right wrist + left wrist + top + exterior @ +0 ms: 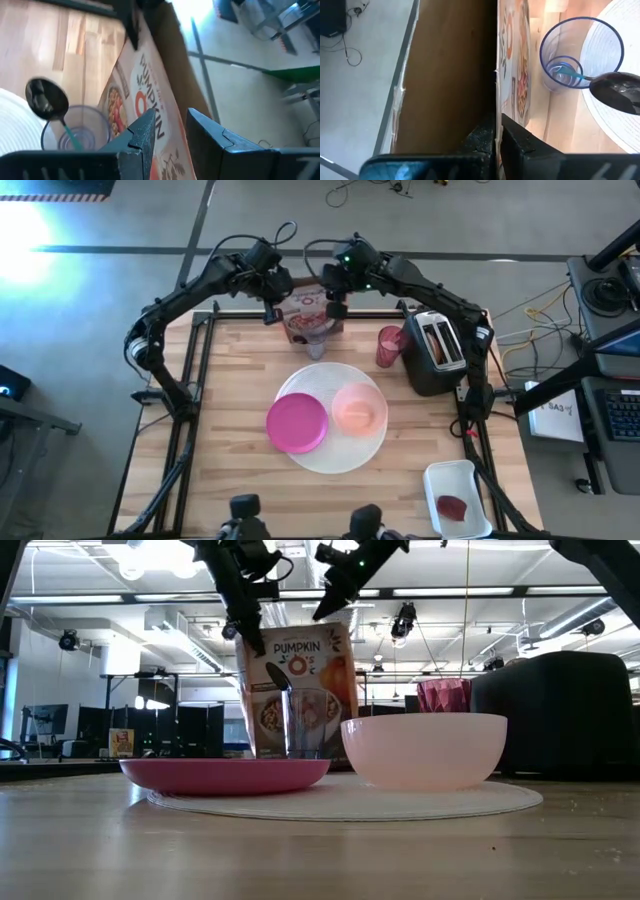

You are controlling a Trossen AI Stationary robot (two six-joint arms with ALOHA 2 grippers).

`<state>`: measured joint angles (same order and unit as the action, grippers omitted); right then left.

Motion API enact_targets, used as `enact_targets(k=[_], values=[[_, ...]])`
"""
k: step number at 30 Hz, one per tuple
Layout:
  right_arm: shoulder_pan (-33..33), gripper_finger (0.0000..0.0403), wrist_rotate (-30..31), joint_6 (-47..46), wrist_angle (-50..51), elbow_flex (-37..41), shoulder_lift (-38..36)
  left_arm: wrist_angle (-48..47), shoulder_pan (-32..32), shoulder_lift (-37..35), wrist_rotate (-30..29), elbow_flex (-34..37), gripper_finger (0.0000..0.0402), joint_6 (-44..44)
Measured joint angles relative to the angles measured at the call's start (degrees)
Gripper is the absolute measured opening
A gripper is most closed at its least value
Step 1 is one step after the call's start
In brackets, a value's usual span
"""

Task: Arrange a breakfast setting
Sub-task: Move the cereal box on the top left of the table

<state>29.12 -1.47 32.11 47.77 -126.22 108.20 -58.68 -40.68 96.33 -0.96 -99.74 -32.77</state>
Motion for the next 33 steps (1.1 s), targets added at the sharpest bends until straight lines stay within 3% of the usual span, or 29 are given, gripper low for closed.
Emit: enact_targets(k=[10, 16, 22, 33], values=[[0.0, 0.0100, 0.0, -1.6, 2.2, -5.9, -0.1, -0.8, -0.1, -0.8, -0.3, 0.0, 0.0000, 0.3], [0.0, 0.0100, 0.0, -2.2, 6.0, -6.4, -0.1, -4.2, -0.1, -1.2, -7.2, 0.0, 0.0000, 2.4], [0.0, 0.0100, 0.0, -2.3, 8.3, -6.0, -0.1, -9.1, -0.1, -3.0, -7.6, 0.0, 0.0000, 5.6], [0.0, 0.0100, 0.0, -4.5, 9.9, -6.0, -0.1, -19.0, -0.1, -10.7, -15.2, 0.0, 0.0000, 21.3]])
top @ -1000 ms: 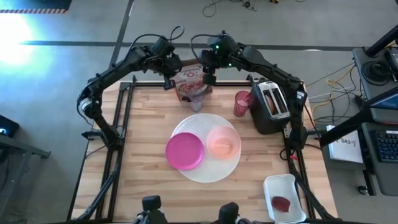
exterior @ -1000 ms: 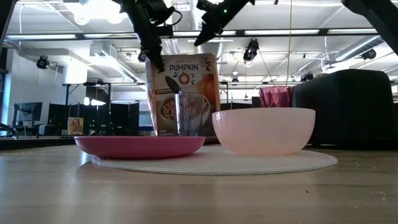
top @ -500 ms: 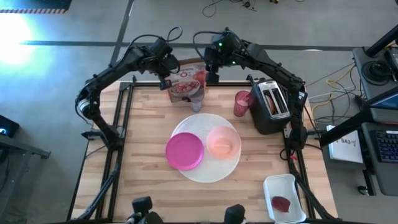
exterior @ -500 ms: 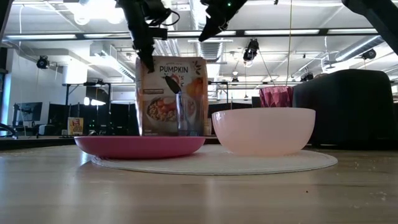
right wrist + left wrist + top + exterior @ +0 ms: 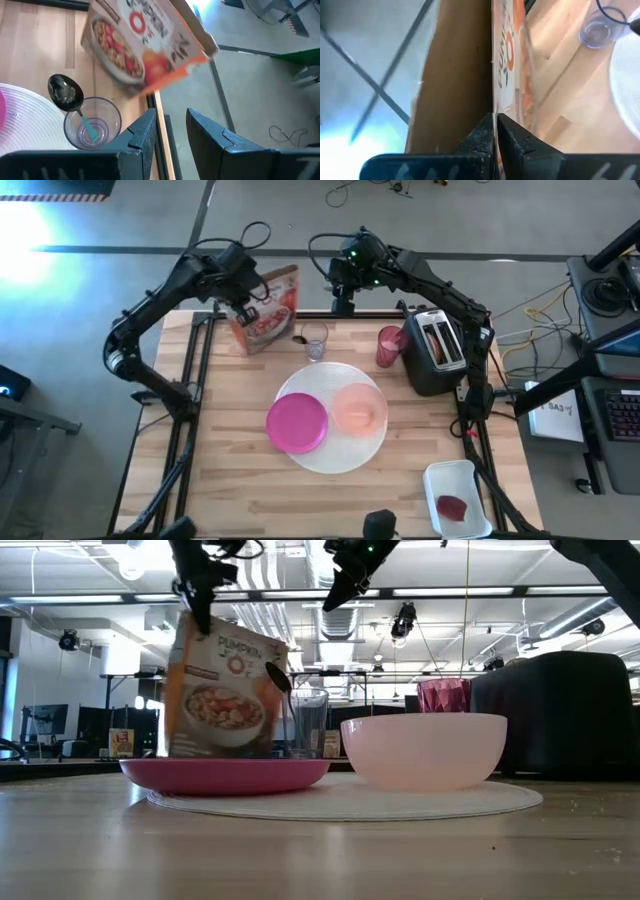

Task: Arrange a breakfast setting
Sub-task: Move the cereal box on the top left of the table

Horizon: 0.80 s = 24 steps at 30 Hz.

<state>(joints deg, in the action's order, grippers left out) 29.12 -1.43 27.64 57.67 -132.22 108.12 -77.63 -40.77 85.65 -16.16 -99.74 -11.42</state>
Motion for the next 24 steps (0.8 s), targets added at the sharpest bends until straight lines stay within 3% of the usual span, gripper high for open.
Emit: enact_targets(k=[6, 11, 24], values=[[0.0, 0.0100, 0.0, -1.1, 1.5, 0.0, 0.0, -5.9, 0.1, -3.8, -0.9, 0.0, 0.0000, 15.0], [0.0, 0.0100, 0.0, -1.3, 3.2, 0.0, 0.0, -10.5, 0.2, -6.0, -3.9, 0.1, 0.0000, 21.7], [0.0, 0.0100, 0.0, -1.6, 3.6, 0.9, -0.1, -10.9, 3.8, -6.0, -4.4, 0.1, 0.0000, 23.8]])
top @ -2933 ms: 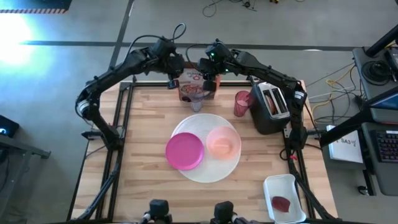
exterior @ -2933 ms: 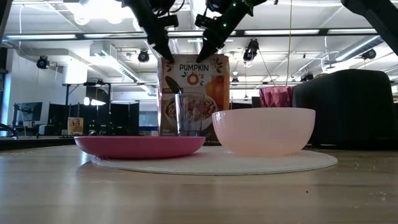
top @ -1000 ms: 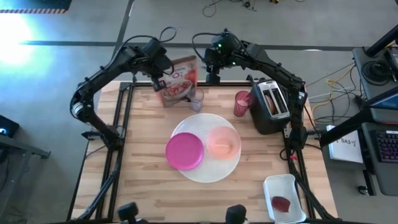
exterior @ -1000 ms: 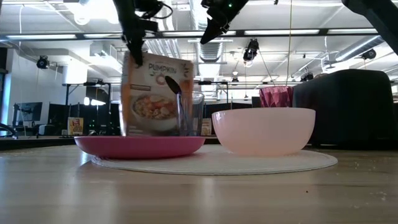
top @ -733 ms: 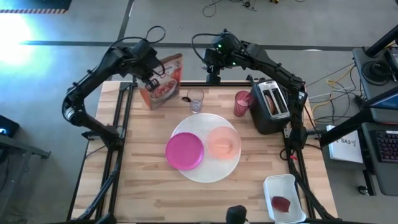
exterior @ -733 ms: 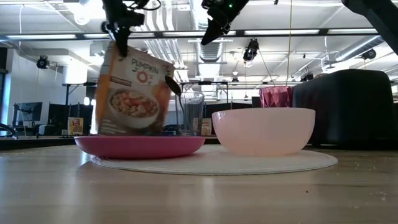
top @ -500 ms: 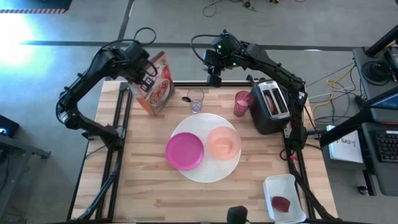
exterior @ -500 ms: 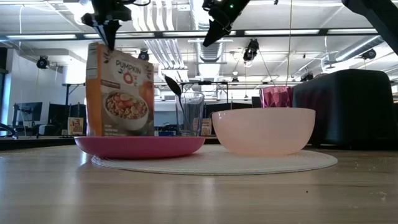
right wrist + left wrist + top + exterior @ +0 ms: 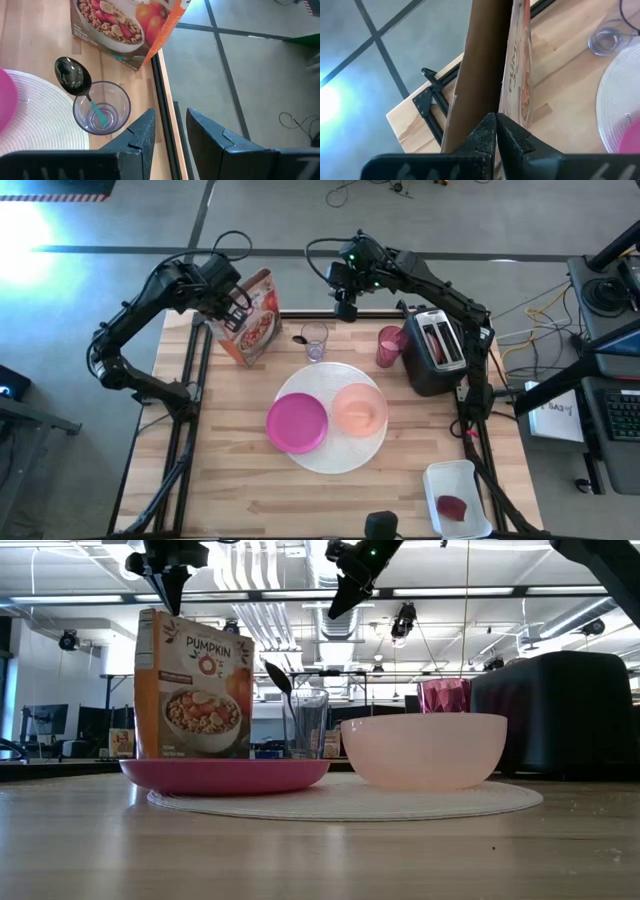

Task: Arrange a breakfast setting
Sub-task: Move the cereal box on the top left of the table

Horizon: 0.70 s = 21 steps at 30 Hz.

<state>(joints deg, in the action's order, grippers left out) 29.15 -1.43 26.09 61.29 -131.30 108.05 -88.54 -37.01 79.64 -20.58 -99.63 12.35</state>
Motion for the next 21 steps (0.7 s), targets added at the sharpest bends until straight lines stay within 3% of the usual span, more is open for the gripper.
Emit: enact_targets(k=[8, 21], values=[[0.0, 0.0100, 0.0, -0.2, 0.0, 0.8, 0.0, 0.1, 0.0, 1.8, 3.9, 0.0, 0.0000, -2.3], [0.0, 0.0100, 0.0, -0.1, 0.0, 1.1, 0.0, 0.2, 0.0, 3.0, 2.1, 0.0, 0.0037, -5.8]])
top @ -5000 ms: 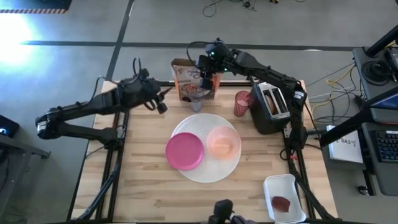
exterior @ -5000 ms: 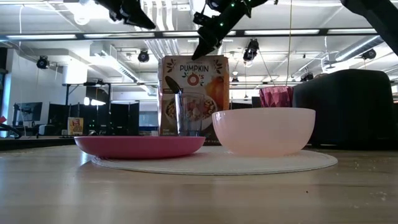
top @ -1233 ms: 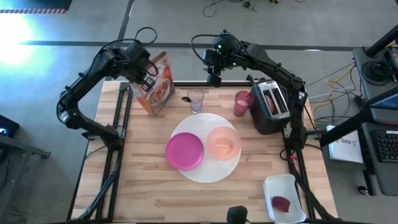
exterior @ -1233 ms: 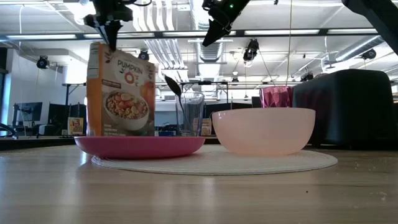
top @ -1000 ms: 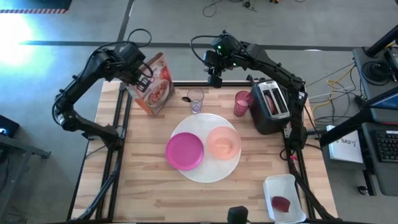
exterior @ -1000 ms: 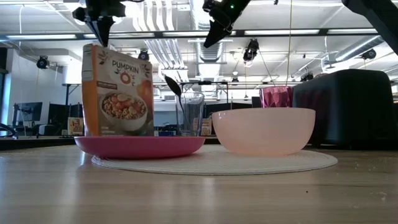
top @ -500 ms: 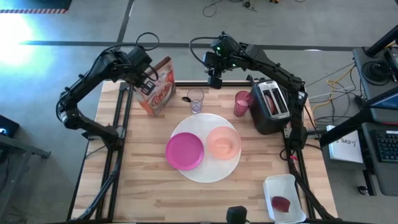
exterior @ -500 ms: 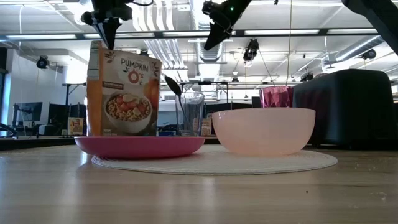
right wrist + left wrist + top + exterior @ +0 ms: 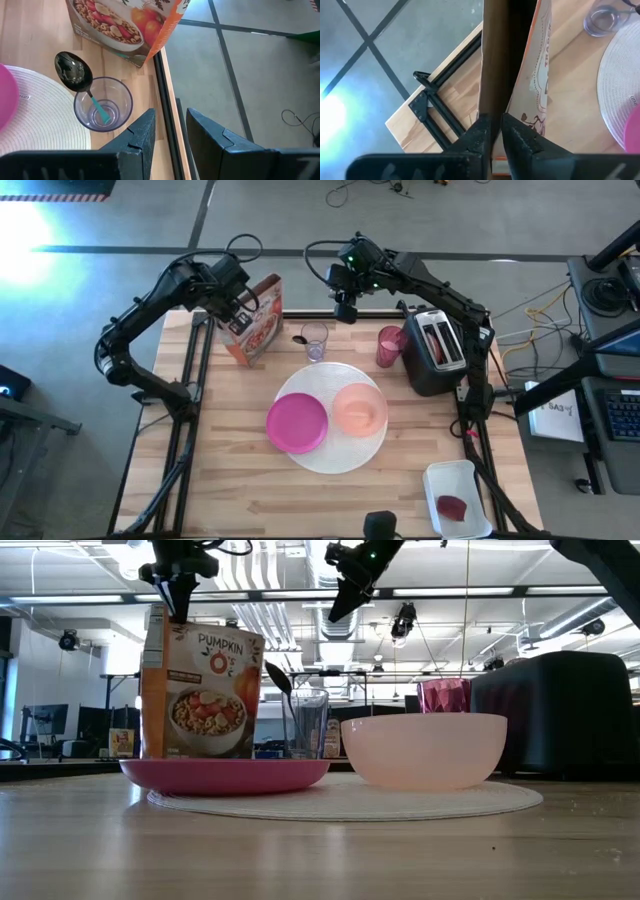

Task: Arrange a breakfast setting
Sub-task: Move the cereal box on the top left of the table

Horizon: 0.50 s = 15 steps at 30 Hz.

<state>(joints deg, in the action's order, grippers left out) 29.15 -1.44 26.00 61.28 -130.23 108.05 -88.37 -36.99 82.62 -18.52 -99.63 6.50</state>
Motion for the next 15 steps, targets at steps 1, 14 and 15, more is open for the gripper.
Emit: enact_targets(k=[1, 14, 15], values=[[0.0, 0.0100, 0.0, 0.0, 0.0, 0.0, 0.0, 0.0, 0.0, 0.0, 0.0, 0.0, 0.0041, 0.0], [0.0, 0.0100, 0.0, -0.6, 0.0, 0.0, 0.0, -0.2, 0.0, -0.4, 2.1, -0.1, 0.0064, -2.5], [0.0, 0.0100, 0.0, -0.6, 0.0, 0.0, 0.0, -0.2, 0.0, -0.6, 2.1, -0.1, 0.0064, -2.5]])
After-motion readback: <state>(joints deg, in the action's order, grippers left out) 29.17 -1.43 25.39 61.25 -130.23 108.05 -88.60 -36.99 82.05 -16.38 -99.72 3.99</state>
